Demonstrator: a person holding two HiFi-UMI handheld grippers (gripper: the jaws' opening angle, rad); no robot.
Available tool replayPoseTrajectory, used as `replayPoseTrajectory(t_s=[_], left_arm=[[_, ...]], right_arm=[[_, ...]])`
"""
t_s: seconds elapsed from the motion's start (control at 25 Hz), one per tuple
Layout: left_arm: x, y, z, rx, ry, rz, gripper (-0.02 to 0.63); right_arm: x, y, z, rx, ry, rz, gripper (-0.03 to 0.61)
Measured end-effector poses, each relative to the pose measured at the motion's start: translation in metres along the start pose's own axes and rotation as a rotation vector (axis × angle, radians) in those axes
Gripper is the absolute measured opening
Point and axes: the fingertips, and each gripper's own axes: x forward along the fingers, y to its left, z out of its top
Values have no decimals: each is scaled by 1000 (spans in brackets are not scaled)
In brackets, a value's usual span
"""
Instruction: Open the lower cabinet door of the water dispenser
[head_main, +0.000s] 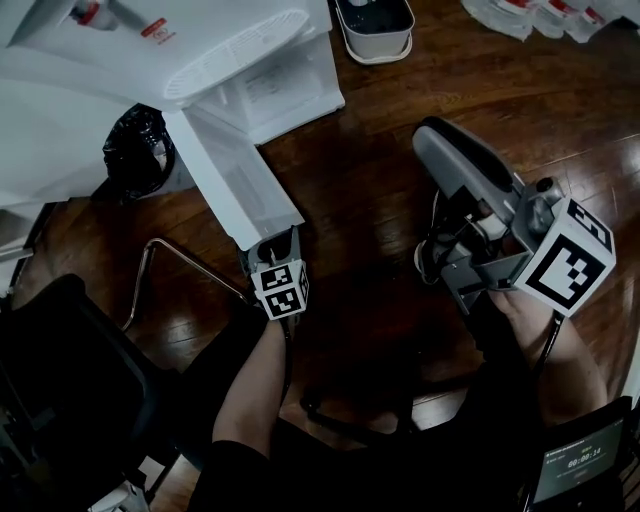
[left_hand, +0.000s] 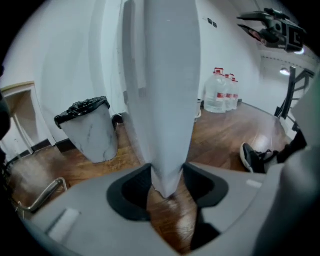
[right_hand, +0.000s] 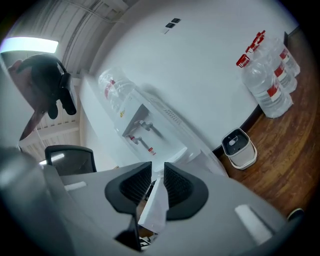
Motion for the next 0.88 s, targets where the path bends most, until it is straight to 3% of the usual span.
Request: replayPoseTrajectory(t_s=[0.32,0.6,0.88], left_arm=[[20,-40,23,127,-26,-76,173],[45,-67,50,170,-62,-128,158],[71,-92,80,173,-96,-171,144]], right_arm=[[-1,-9,14,-19,2,1,72],[5,-15,26,38,-11,19,72],[5,-26,34,14,-8,-2,72]])
